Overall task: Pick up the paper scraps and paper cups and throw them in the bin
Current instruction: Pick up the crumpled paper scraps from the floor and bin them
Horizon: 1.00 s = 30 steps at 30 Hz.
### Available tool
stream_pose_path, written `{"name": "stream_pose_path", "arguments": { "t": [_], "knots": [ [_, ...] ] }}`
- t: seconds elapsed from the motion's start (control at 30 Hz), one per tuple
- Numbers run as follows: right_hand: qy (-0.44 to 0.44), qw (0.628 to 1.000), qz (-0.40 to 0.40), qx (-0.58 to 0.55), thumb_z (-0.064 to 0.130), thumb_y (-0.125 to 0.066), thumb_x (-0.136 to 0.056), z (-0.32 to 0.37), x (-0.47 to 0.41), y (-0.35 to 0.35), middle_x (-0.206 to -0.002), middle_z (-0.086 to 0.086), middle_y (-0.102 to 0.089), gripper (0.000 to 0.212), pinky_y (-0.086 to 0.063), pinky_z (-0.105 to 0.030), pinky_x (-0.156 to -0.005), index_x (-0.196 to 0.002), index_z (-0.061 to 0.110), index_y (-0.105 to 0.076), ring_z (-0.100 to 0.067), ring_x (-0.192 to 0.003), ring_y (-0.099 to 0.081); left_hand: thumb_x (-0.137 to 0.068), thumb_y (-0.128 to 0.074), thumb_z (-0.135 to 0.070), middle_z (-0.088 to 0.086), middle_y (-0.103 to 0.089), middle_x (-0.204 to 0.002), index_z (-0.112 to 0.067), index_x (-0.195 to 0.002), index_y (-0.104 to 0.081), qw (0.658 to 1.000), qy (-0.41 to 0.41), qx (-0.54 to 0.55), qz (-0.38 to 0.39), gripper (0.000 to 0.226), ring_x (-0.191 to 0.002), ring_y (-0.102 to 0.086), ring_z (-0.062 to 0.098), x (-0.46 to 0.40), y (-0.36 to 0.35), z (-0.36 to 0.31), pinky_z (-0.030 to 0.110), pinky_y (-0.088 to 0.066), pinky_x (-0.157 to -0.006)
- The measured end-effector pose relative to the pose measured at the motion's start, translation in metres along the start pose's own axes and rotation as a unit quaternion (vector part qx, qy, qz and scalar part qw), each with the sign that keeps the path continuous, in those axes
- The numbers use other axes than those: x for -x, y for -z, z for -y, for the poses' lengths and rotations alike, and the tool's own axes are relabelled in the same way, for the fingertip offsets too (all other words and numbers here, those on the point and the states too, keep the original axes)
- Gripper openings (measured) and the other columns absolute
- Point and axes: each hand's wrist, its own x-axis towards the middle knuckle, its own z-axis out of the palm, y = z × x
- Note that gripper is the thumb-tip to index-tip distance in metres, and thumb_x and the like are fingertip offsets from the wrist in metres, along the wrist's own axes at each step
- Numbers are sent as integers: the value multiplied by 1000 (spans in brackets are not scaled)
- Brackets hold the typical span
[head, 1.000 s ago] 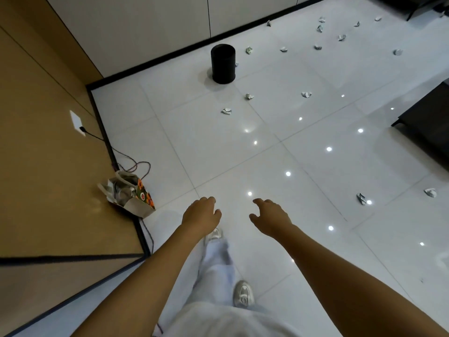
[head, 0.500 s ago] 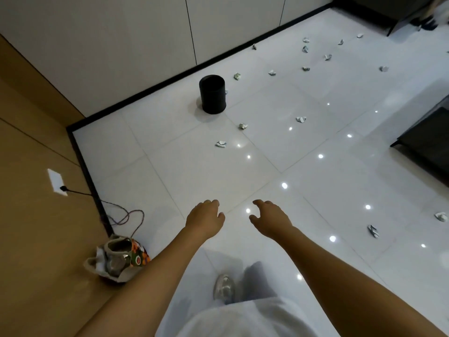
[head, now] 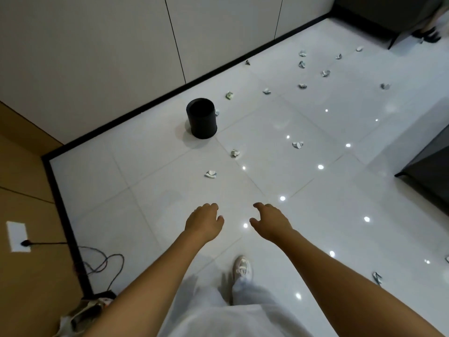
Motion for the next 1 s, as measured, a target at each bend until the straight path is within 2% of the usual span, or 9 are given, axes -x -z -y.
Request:
{"name": "stream_pose_path", "arguments": {
  "t": [0.3, 0.73, 1.0],
  "knots": [
    [3, 1000, 11, -4, 35, -47, -96, 5, -116, 85, -136, -9, -48, 54, -45, -43, -99, -146, 20, -33, -28, -121, -50, -96, -41, -35, 5, -55, -122, -14, -125, -49, 1000, 10, 8, 6, 36, -107, -53, 22, -127, 59, -34, 30, -43, -80],
    [-28, 999, 1, -15, 36, -47, -96, 42, -308, 210, -136, -8, -47, 54, -44, -44, -99, -146, 21, -33, -28, -124, -46, -96, -42, -33, 8, -54, -125, -12, -127, -49, 1000, -15, -2, 20, 38, -111, -52, 25, -350, 169, -58, 35, -45, -85],
    [-26, 999, 23, -13, 35, -47, -97, 40, -396, 283, -137, -8, -47, 54, -44, -43, -100, -147, 20, -32, -28, -123, -47, -95, -42, -33, 7, -55, -123, -13, -127, -49, 1000, -4, 10, 28, 38, -109, -54, 24, -445, 211, -89, 32, -42, -82]
  ]
}}
